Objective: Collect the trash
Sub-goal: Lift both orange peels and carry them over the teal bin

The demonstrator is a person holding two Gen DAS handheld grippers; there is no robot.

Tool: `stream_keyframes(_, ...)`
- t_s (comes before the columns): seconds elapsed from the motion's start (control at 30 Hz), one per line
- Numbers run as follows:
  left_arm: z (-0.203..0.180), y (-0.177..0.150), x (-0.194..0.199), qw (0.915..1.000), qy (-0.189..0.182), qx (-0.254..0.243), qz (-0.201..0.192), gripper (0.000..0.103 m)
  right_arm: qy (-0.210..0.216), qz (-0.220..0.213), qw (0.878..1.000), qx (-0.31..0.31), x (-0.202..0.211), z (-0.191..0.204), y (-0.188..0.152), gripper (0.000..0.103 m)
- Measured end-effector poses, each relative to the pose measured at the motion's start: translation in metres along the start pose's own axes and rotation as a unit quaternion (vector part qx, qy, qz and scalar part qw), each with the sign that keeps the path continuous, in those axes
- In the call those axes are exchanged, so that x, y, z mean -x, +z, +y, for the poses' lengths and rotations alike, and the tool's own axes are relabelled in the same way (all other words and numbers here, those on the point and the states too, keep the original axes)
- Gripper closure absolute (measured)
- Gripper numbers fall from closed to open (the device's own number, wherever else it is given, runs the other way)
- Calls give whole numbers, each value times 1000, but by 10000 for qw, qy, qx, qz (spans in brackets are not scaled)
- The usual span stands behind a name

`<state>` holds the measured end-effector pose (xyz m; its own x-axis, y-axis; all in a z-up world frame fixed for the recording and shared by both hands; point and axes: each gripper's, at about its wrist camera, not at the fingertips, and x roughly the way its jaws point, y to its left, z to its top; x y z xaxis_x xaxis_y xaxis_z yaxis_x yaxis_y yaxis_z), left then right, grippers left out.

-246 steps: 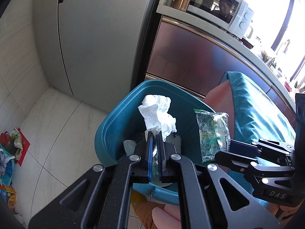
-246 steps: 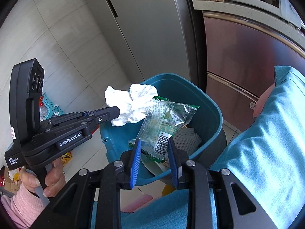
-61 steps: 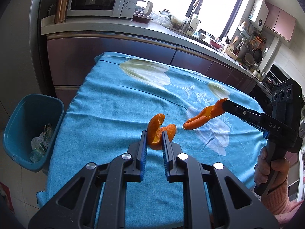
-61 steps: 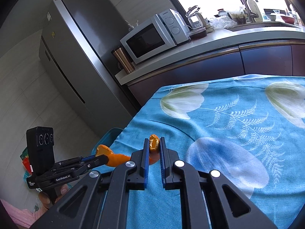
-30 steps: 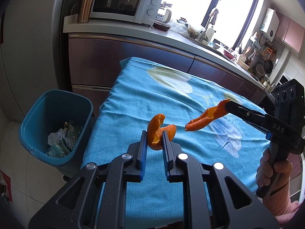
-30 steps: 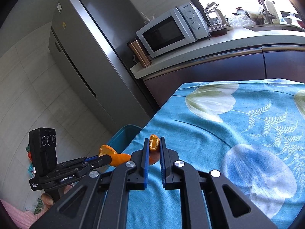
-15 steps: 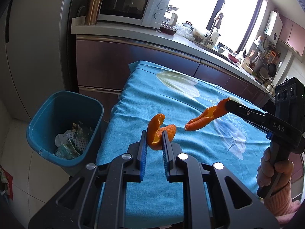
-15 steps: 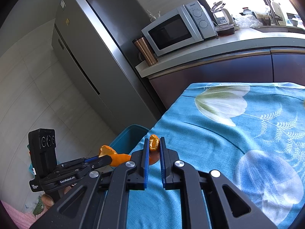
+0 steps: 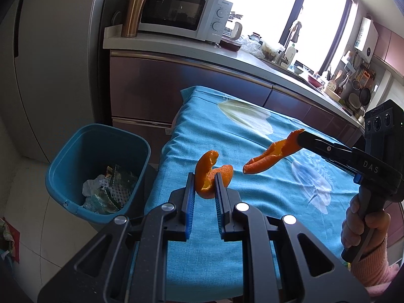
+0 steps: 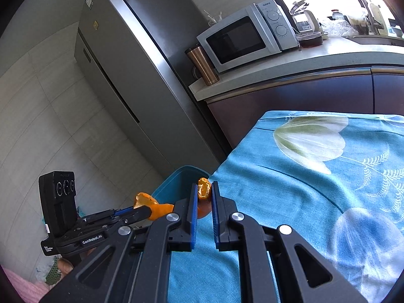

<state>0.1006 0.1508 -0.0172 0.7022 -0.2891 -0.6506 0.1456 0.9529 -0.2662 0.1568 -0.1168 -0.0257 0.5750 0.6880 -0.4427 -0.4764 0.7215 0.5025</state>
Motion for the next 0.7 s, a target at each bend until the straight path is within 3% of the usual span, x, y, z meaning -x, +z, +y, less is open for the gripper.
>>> stream_keyframes(0.7,22,6,11,9996,205,145,-155,87,172,114,9994,268,-27,25,11,94)
